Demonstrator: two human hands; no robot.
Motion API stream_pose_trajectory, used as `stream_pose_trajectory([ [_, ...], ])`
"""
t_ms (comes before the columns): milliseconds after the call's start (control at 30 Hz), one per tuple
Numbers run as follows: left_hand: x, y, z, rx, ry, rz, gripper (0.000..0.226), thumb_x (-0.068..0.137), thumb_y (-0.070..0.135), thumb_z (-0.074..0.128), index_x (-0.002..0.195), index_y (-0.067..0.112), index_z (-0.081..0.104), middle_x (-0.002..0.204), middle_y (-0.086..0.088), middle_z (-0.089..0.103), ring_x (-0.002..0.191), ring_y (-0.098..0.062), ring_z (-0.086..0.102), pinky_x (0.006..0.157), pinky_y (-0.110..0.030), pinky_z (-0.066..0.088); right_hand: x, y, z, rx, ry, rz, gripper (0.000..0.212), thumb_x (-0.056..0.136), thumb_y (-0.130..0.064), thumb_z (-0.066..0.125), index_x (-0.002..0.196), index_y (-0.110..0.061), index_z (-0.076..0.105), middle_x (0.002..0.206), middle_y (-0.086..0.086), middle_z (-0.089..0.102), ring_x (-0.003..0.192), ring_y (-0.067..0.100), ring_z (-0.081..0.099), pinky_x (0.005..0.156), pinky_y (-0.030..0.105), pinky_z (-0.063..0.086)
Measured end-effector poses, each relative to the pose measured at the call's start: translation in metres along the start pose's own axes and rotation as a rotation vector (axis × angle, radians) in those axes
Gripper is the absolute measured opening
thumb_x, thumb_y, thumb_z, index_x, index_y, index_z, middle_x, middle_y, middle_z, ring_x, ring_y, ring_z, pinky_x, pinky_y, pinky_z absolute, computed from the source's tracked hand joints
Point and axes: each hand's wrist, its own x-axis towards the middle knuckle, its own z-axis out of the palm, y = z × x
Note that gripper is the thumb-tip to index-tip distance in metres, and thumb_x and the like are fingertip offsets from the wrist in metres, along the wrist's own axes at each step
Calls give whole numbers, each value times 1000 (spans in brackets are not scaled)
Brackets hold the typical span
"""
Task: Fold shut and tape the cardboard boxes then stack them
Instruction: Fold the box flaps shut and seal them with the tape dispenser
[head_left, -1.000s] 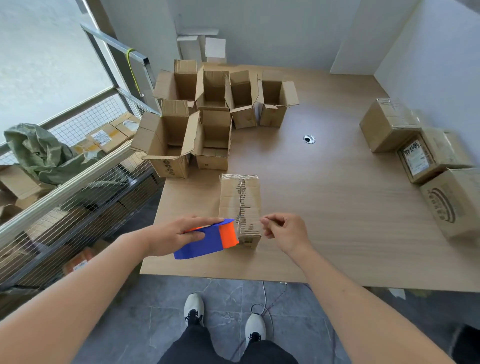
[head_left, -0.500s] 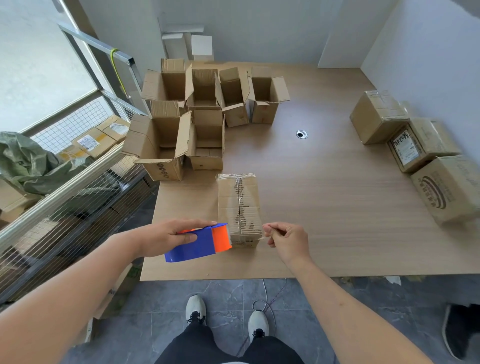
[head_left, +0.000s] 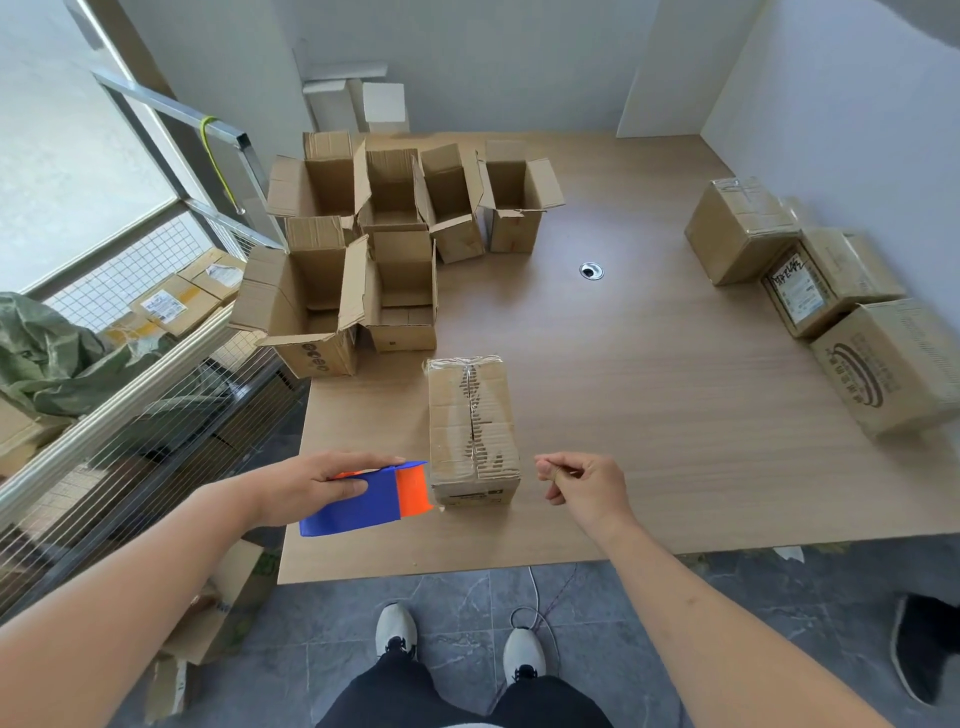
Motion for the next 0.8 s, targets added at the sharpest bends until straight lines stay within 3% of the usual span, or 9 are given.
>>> stream_pose_trajectory([
  [200, 12, -8, 0, 51, -5, -68, 47, 109, 38, 43, 136, 76, 35, 128, 30, 45, 120, -6, 47, 104, -38, 37, 2, 9, 11, -7, -14, 32, 11, 88, -12, 79, 91, -22, 82, 73, -3, 77, 54, 10, 61, 56, 25, 57],
  [500, 29, 1, -4, 152, -10, -87, 48, 109, 34, 41, 139, 71, 37, 127, 20, 48, 117, -8, 48, 104, -37, 37, 12, 21, 25, -11, -92, 111, 16, 93, -27, 76, 98, -42, 78, 85, -9, 78, 58, 11, 61, 53, 30, 56],
  [600, 32, 3, -5, 159, -13, -86, 47, 110, 33, 40, 142, 68, 36, 128, 14, 49, 117, -13, 49, 105, -40, 38, 14, 15, 30, -97, -164, 103, 27, 102, -34, 60, 116, -56, 66, 117, -12, 67, 79, 12, 66, 55, 32, 60],
  [667, 35, 5, -5, 168, -17, -85, 47, 110, 34, 40, 141, 69, 36, 126, 11, 50, 114, -14, 51, 104, -42, 39, 16, 11, 33, -150, -218, 147, 44, 106, -35, 48, 142, -60, 44, 138, -17, 36, 106, 18, 58, 56, 32, 60],
  [700, 35, 5, -5, 168, -19, -84, 46, 110, 35, 40, 141, 69, 36, 126, 11, 50, 113, -14, 51, 104, -42, 40, 18, 10, 34, -172, -231, 167, 51, 107, -34, 45, 149, -60, 32, 139, -19, 22, 118, 21, 50, 63, 35, 62],
  [733, 36, 6, -6, 166, -20, -84, 46, 110, 35, 40, 141, 69, 36, 126, 11, 50, 112, -14, 51, 103, -41, 41, 20, 11, 37, -212, -227, 147, 55, 108, -32, 43, 153, -57, 25, 144, -16, 17, 130, 24, 43, 80, 41, 61],
  [800, 37, 5, -7, 166, -20, -85, 46, 110, 36, 40, 141, 69, 36, 127, 11, 50, 113, -13, 51, 103, -40, 41, 20, 14, 42, -335, -149, -19, 53, 109, -25, 38, 159, -41, 26, 157, 1, 23, 145, 24, 33, 114, 44, 41],
])
